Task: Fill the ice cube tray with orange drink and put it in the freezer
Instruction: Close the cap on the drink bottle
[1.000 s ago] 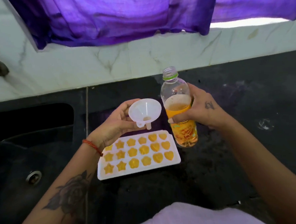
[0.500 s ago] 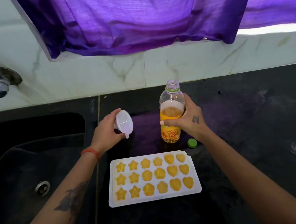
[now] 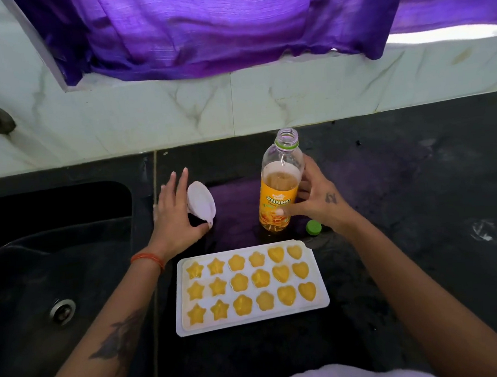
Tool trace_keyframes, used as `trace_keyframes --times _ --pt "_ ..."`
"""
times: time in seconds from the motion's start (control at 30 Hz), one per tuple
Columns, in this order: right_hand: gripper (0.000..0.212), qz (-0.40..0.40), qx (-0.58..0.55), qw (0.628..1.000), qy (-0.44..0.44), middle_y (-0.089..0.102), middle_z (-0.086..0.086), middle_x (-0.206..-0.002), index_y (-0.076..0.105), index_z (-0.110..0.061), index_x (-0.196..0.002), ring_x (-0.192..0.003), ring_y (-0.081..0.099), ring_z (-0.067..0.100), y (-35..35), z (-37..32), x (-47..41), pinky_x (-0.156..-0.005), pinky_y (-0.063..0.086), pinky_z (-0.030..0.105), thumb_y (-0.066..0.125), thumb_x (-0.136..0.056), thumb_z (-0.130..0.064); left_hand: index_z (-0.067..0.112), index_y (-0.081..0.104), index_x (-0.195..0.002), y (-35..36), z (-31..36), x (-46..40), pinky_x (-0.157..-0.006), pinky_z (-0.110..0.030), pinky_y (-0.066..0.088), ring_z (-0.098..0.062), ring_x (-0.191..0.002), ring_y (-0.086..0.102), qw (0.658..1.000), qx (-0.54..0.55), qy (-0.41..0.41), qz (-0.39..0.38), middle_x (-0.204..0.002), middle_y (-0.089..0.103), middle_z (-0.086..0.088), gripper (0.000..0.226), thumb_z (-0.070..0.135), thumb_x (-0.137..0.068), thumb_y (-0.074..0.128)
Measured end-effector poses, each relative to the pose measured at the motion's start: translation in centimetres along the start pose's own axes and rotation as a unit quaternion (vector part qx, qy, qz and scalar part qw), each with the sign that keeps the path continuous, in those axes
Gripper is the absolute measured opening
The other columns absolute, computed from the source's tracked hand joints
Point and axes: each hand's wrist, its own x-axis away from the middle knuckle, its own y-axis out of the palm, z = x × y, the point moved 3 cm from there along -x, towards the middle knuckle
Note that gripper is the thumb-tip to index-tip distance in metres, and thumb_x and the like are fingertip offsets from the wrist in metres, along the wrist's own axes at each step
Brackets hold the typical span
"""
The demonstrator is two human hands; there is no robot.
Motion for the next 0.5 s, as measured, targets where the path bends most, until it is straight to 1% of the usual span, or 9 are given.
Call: trace_keyframes --times 0.03,0.1,0.13,0.17,0.23,0.33,0.37,0.43,0.5 --pt "0.093 0.013 0.007 1.0 0.013 0.053 0.0 -0.132 0.034 -0.031 -0.138 -0.122 0.05 0.019 -0.5 0.2 0.3 -0.099 0.046 0.04 0.085 -0.061 -0.015 0.028 0.004 -0.151 -0.5 1.1 0.3 -0.116 -0.059 0.01 -0.03 -0.147 0.001 1.0 -0.006 0.013 0.027 -0.16 0.004 -0.003 0.112 0.03 -0.068 0.079" --pt "0.077 0.072 0.049 0.996 0.031 0.055 0.003 -0.132 0.044 -0.023 -0.135 -0.12 0.051 0.019 -1.5 0.7 1.0 -0.1 0.045 0.039 0.081 -0.068 -0.01 0.023 0.013 -0.151 -1.6 3.9 0.9 -0.115 -0.054 0.01 -0.03 -0.147 0.002 0.994 0.011 0.064 0.091 -0.16 0.01 -0.003 0.096 0.037 -0.073 0.067" --pt "0.069 0.097 0.085 0.991 0.039 0.057 0.004 -0.13 0.049 -0.02 -0.132 -0.118 0.053 0.02 -1.8 1.2 1.4 -0.099 0.046 0.038 0.078 -0.07 -0.009 0.021 0.017 -0.15 -1.9 5.4 1.1 -0.116 -0.05 0.012 -0.029 -0.147 0.005 0.99 0.03 0.088 0.108 -0.159 0.014 -0.004 0.091 0.045 -0.074 0.061" --pt "0.063 0.104 0.13 0.985 0.049 0.058 0.005 -0.129 0.053 -0.019 -0.129 -0.117 0.055 0.021 -1.8 1.7 1.7 -0.099 0.046 0.037 0.077 -0.072 -0.009 0.021 0.019 -0.15 -1.9 6.8 1.2 -0.116 -0.045 0.013 -0.027 -0.147 0.008 0.987 0.051 0.106 0.106 -0.158 0.018 -0.003 0.09 0.053 -0.074 0.056" --pt "0.054 0.072 0.234 0.966 0.077 0.058 0.006 -0.128 0.057 -0.023 -0.126 -0.116 0.055 0.022 -1.4 3.1 2.1 -0.099 0.043 0.033 0.073 -0.075 -0.013 0.023 0.018 -0.15 -1.2 9.6 1.0 -0.114 -0.036 0.017 -0.023 -0.146 0.014 0.985 0.106 0.125 0.06 -0.157 0.022 -0.001 0.094 0.064 -0.073 0.053" --pt "0.046 -0.007 0.346 0.934 0.086 0.056 0.005 -0.126 0.059 -0.031 -0.122 -0.115 0.053 0.024 -0.3 4.9 2.5 -0.098 0.043 0.031 0.068 -0.079 -0.016 0.029 0.012 -0.15 0.4 12.7 0.5 -0.113 -0.033 0.025 -0.014 -0.142 0.024 0.972 0.203 0.118 -0.015 -0.155 0.026 0.003 0.106 0.066 -0.065 0.064" --pt "0.045 -0.026 0.37 0.926 0.074 0.056 0.006 -0.124 0.061 -0.032 -0.12 -0.113 0.053 0.025 0.1 5.3 2.7 -0.099 0.043 0.031 0.068 -0.079 -0.015 0.031 0.011 -0.15 1.0 13.3 0.3 -0.112 -0.033 0.028 -0.011 -0.141 0.028 0.967 0.228 0.108 -0.03 -0.154 0.028 0.004 0.108 0.064 -0.063 0.067" --pt "0.039 -0.036 0.386 0.92 0.054 0.056 0.006 -0.12 0.066 -0.027 -0.114 -0.111 0.052 0.027 0.4 6.0 2.9 -0.096 0.044 0.031 0.069 -0.078 -0.012 0.032 0.012 -0.149 2.0 14.2 0.0 -0.109 -0.037 0.037 -0.01 -0.135 0.038 0.961 0.254 0.097 -0.046 -0.15 0.036 0.006 0.108 0.063 -0.062 0.069" --pt "0.032 -0.026 0.387 0.92 0.051 0.061 0.008 -0.114 0.07 -0.02 -0.106 -0.107 0.056 0.027 0.0 6.2 2.8 -0.091 0.047 0.031 0.069 -0.077 -0.008 0.034 0.018 -0.146 2.7 14.6 0.0 -0.101 -0.041 0.046 -0.01 -0.125 0.049 0.957 0.268 0.105 -0.046 -0.142 0.043 0.01 0.098 0.06 -0.065 0.067"
